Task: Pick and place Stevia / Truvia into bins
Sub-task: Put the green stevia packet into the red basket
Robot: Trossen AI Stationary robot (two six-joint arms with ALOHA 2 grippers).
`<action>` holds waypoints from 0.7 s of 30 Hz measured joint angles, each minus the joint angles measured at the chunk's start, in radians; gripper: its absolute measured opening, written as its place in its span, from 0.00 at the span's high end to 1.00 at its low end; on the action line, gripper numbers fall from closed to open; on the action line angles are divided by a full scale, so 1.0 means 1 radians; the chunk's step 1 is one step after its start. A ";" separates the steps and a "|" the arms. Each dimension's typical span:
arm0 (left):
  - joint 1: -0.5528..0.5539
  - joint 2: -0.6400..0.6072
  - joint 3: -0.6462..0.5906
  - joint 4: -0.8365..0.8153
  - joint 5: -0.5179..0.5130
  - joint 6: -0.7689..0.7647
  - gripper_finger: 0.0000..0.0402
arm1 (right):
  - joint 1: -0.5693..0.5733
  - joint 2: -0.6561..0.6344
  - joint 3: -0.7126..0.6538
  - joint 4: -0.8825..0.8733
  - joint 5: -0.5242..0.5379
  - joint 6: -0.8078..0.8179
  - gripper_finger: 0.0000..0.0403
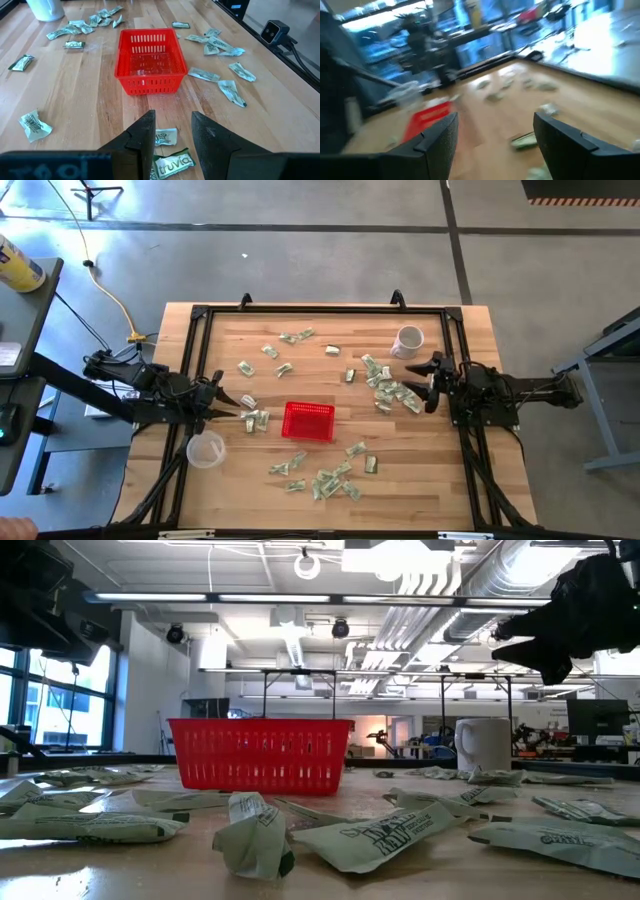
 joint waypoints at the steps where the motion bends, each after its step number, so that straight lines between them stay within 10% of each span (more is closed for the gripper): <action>1: 0.000 0.000 0.000 0.000 0.000 0.000 0.60 | 0.000 0.000 -0.001 0.012 0.034 -0.006 0.38; 8: 0.000 0.000 0.000 0.000 0.000 0.000 0.60 | 0.000 0.000 -0.003 0.124 0.118 0.047 0.38; 21: 0.000 0.000 0.000 0.000 0.000 0.000 0.60 | 0.000 0.002 -0.001 0.929 0.147 0.040 0.38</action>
